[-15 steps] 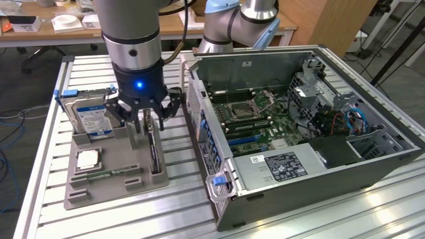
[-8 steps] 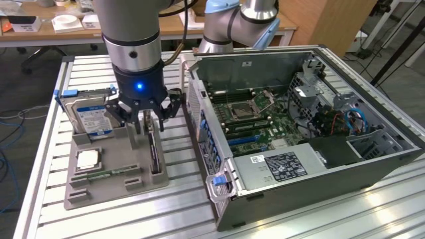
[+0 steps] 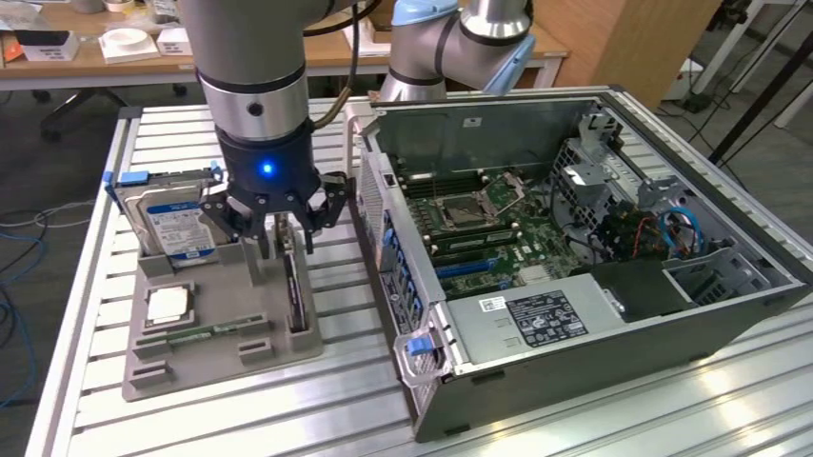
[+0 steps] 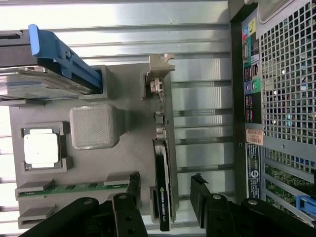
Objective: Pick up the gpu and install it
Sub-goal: 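Pick up the gpu and move the gpu toward the slot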
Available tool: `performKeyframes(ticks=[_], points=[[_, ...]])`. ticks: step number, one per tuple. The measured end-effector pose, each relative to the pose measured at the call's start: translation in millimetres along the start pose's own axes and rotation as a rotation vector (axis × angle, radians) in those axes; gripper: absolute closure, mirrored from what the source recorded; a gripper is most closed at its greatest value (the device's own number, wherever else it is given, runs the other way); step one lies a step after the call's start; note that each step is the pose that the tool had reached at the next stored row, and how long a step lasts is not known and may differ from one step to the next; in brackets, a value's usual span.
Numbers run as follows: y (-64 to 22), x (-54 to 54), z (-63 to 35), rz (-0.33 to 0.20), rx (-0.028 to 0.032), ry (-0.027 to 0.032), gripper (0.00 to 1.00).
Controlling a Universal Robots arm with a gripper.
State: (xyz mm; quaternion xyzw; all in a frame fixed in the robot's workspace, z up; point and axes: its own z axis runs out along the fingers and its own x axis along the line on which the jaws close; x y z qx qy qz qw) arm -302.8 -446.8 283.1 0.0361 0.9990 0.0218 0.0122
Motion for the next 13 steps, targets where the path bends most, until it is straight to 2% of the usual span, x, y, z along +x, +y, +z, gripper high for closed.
performKeyframes(ticks=[13], points=[[-0.3, 0.4, 5.8, 0.000, 0.0002, 0.0001, 0.47]])
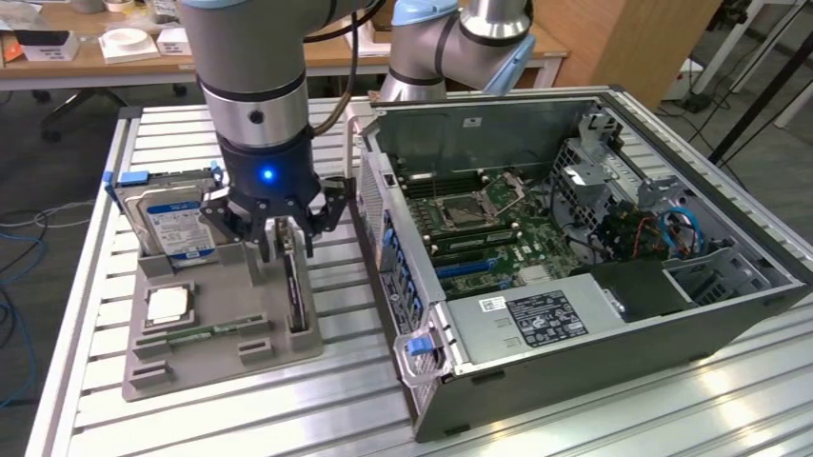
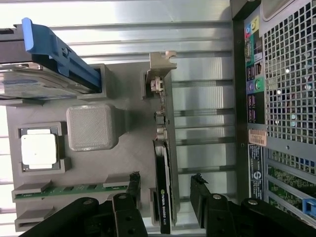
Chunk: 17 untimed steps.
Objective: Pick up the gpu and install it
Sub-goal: 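Pick up the gpu and move the gpu toward the slot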
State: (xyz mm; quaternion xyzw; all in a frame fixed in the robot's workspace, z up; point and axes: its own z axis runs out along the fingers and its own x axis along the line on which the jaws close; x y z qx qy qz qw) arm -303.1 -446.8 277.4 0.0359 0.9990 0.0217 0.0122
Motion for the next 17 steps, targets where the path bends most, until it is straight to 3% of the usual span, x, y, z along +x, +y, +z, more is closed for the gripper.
performKeyframes(ticks=[17], points=[[-0.4, 1.1, 7.8, -0.002, -0.0001, 0.0001, 0.47]])
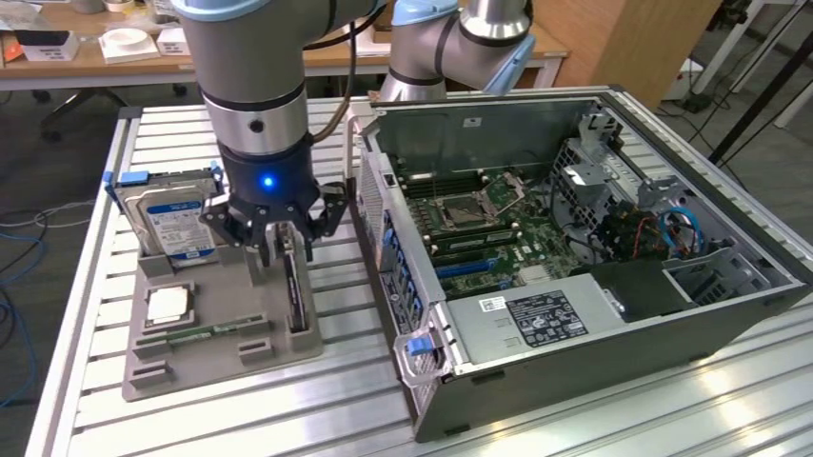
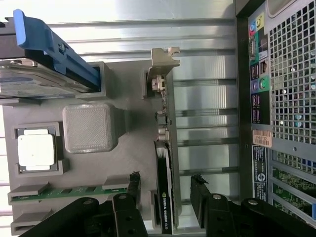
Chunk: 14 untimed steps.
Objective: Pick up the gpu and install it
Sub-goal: 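Pick up the gpu and move the gpu toward the slot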
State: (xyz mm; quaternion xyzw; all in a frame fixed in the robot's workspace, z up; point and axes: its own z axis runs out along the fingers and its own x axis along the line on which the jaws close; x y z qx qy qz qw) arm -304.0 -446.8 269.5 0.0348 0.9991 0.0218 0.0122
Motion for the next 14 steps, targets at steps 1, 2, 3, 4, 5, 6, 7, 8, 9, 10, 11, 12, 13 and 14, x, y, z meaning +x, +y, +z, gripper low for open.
performKeyframes(ticks=[1, 2, 3, 4, 5, 6, 7, 8, 9, 10, 11, 12, 13, 14], points=[[0.0, 0.1, 0.4, 0.000, 0.0000, -0.0001, 0.47], [-0.1, 0.2, 0.8, 0.000, 0.0000, 0.0000, 0.47], [-0.1, 0.2, 1.3, -0.001, 0.0000, -0.0001, 0.47], [-0.1, 0.3, 1.8, -0.001, -0.0001, -0.0001, 0.47], [-0.1, 0.3, 2.1, -0.001, 0.0000, 0.0000, 0.47], [-0.1, 0.4, 2.6, -0.001, 0.0000, 0.0000, 0.47], [-0.2, 0.5, 3.0, -0.002, 0.0000, 0.0000, 0.47], [-0.2, 0.5, 3.3, -0.002, -0.0001, 0.0001, 0.47], [-0.2, 0.5, 3.8, -0.002, -0.0001, 0.0001, 0.47], [-0.2, 0.6, 4.2, -0.003, -0.0001, 0.0000, 0.47], [-0.2, 0.6, 4.6, -0.003, -0.0001, 0.0001, 0.47], [-0.3, 0.6, 4.9, -0.003, 0.0000, 0.0001, 0.47], [-0.3, 0.7, 5.2, -0.003, 0.0000, 0.0001, 0.47], [-0.3, 0.7, 5.5, -0.004, 0.0000, 0.0001, 0.47]])
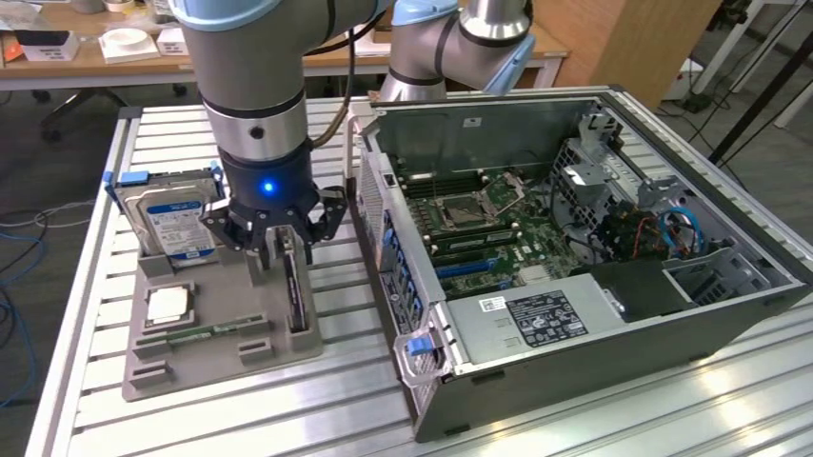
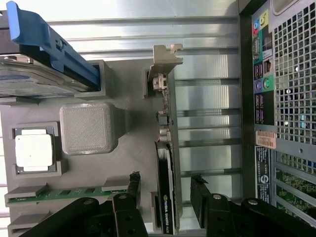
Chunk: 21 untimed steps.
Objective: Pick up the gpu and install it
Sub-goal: 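Pick up the gpu and move the gpu toward the slot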
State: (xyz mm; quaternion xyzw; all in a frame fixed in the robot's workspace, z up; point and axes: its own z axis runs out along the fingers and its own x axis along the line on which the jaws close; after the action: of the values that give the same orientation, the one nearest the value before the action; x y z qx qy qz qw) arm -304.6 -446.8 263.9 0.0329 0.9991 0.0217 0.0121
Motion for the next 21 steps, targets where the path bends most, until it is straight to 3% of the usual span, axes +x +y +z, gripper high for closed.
performKeyframes(ticks=[21], points=[[-0.3, 0.5, 5.9, -0.003, 0.0010, 0.0000, 0.47]])
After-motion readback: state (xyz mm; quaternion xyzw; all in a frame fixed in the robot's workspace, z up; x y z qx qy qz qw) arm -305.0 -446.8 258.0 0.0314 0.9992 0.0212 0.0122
